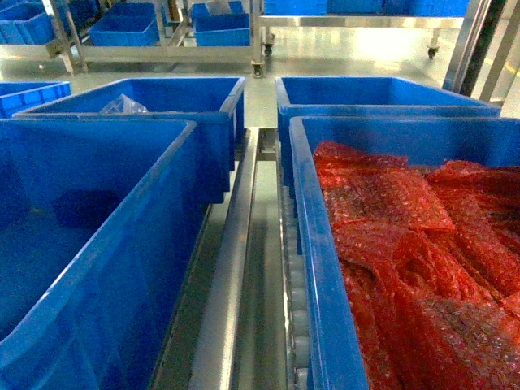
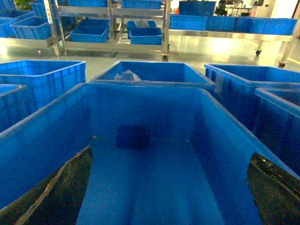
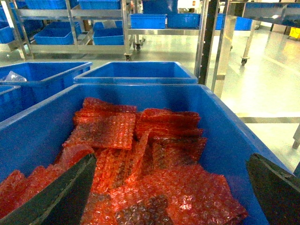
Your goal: Pick blue part to blue bin on bottom shelf
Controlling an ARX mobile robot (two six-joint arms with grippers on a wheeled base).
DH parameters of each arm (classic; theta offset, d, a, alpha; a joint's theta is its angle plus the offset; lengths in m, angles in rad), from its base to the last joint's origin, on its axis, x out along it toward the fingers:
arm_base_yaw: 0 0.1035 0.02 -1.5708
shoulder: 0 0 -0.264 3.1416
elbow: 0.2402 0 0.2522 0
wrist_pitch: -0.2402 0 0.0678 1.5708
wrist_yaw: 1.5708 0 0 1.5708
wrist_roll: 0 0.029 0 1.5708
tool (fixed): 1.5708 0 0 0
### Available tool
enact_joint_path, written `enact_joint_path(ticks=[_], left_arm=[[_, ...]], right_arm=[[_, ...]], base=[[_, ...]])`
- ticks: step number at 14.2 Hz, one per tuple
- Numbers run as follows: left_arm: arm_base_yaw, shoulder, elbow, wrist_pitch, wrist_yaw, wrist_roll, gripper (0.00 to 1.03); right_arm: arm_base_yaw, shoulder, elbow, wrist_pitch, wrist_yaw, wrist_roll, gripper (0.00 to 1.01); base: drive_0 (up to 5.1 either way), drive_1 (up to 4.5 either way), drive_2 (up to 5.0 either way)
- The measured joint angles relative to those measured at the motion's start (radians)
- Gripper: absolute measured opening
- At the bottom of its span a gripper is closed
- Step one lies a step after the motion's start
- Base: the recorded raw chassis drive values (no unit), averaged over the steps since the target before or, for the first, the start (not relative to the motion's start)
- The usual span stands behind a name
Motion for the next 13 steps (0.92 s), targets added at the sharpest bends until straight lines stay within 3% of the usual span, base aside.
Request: enact_joint_path(ticks=[13], left_arm=[[0.000,0.000,0.000,0.000,0.000,0.000,0.98]], right_arm=[[0.000,0.000,0.000,0.000,0.000,0.000,0.98]], base=[[0.0,0.00,0.0]])
